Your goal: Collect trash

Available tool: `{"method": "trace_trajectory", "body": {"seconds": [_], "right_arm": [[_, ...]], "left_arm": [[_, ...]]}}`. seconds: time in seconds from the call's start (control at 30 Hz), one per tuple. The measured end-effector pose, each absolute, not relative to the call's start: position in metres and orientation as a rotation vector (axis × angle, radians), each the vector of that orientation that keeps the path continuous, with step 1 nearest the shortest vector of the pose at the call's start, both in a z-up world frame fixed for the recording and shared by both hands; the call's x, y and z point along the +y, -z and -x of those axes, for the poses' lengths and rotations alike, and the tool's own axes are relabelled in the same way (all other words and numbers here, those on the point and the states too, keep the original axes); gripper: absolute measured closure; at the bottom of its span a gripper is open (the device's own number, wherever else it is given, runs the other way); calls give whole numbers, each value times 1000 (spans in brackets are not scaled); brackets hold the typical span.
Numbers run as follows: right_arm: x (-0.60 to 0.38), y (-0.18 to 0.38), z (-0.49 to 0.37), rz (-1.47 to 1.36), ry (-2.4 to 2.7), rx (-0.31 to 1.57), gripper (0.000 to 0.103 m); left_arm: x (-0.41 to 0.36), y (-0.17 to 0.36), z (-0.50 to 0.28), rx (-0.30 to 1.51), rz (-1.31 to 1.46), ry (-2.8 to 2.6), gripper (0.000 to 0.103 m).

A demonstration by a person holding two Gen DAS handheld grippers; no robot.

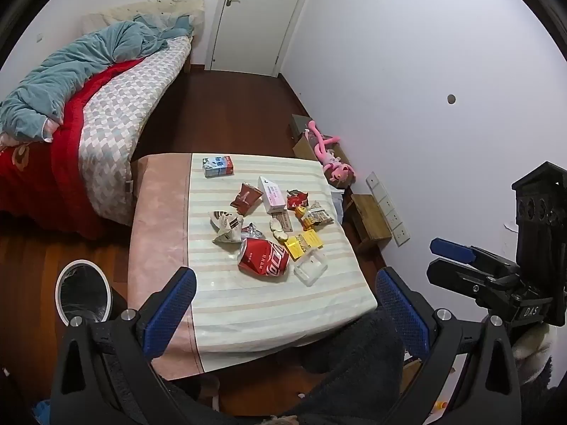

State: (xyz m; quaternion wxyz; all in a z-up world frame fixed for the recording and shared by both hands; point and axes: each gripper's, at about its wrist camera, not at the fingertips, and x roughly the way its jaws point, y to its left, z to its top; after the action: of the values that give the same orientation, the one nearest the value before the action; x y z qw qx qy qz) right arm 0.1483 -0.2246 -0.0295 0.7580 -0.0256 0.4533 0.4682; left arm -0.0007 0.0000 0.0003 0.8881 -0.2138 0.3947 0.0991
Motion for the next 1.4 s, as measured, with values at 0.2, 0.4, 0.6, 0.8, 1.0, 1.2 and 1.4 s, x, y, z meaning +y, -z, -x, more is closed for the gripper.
{"method": "trace_trajectory", "body": {"seconds": [0.2, 0.4, 0.6, 0.8, 1.0, 1.2, 1.4], "right_arm": [[-222, 26, -144, 56, -1036, 976, 0], [-219, 25, -142, 41, -1050, 987, 0], [-215, 28, -149, 43, -1054, 991, 0], [-217, 29, -150, 38, -1055, 989, 0], [-216, 29, -150, 41, -1053, 989, 0], [-216, 29, -150, 43, -1054, 986, 0], [-217, 29, -150, 42, -1053, 990, 0]], "left_arm": [[0, 0, 0, 833, 449, -202, 0], [-2, -1, -5, 828, 445, -201, 0], [-3, -5, -6, 824, 444, -198, 0], [-3, -8, -2, 818, 445, -194, 0], [-2, -7, -3, 818, 443, -195, 0], [-1, -8, -3, 816, 436, -201, 0], [-1, -9, -3, 816, 434, -199, 0]]}}
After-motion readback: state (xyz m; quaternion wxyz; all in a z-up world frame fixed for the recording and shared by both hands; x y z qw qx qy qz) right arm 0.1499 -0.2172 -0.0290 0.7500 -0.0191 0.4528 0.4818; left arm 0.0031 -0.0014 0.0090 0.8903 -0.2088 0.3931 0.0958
